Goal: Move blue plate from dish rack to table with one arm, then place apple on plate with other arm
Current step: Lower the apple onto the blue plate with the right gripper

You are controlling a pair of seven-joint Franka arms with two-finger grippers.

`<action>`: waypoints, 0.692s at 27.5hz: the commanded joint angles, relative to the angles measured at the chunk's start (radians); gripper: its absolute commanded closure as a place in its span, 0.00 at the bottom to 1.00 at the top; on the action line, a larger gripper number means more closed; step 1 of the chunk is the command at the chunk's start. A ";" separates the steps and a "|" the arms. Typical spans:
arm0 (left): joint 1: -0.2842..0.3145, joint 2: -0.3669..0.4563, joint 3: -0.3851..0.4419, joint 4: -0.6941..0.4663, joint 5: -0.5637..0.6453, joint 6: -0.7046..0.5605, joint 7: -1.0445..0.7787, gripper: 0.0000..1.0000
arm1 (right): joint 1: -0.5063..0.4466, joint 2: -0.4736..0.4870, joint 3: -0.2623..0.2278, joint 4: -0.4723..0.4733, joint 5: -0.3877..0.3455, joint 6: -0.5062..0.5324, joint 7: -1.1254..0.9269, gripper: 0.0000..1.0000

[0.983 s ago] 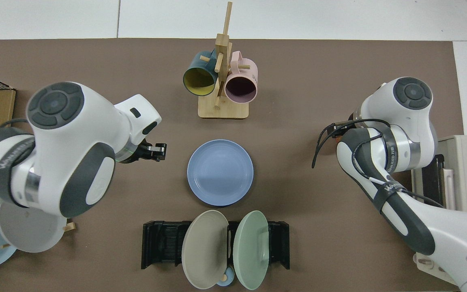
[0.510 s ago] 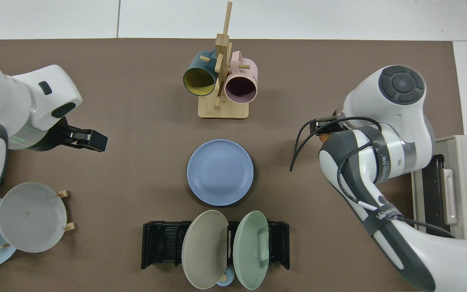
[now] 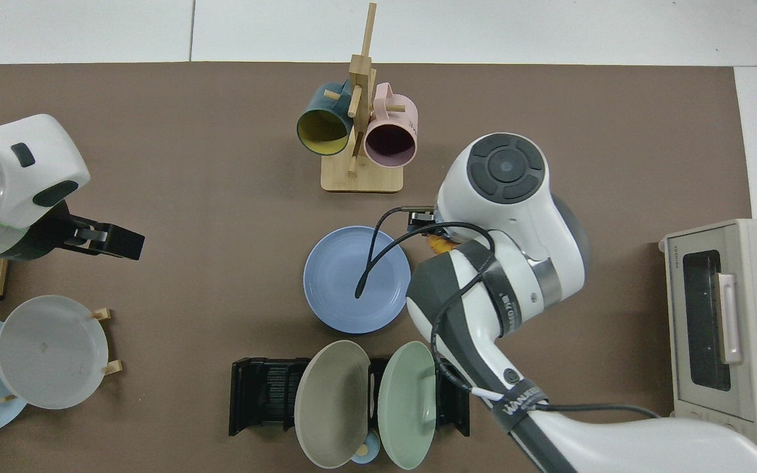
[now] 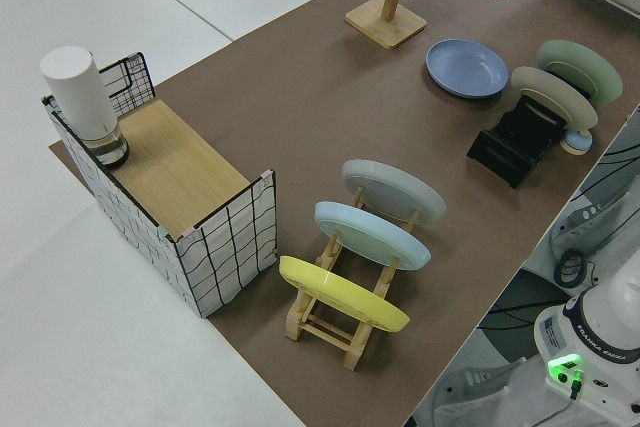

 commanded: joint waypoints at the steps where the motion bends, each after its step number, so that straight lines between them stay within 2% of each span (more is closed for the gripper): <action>1: 0.020 -0.006 0.000 -0.002 0.002 -0.005 0.012 0.00 | 0.079 0.106 -0.005 0.111 0.015 -0.023 0.152 0.96; 12: 0.020 -0.008 0.004 0.003 0.003 -0.002 0.015 0.00 | 0.202 0.211 -0.005 0.114 0.018 0.095 0.334 0.95; 19: 0.020 -0.008 0.004 0.005 0.003 -0.004 0.013 0.00 | 0.213 0.225 -0.001 0.086 0.054 0.135 0.339 0.95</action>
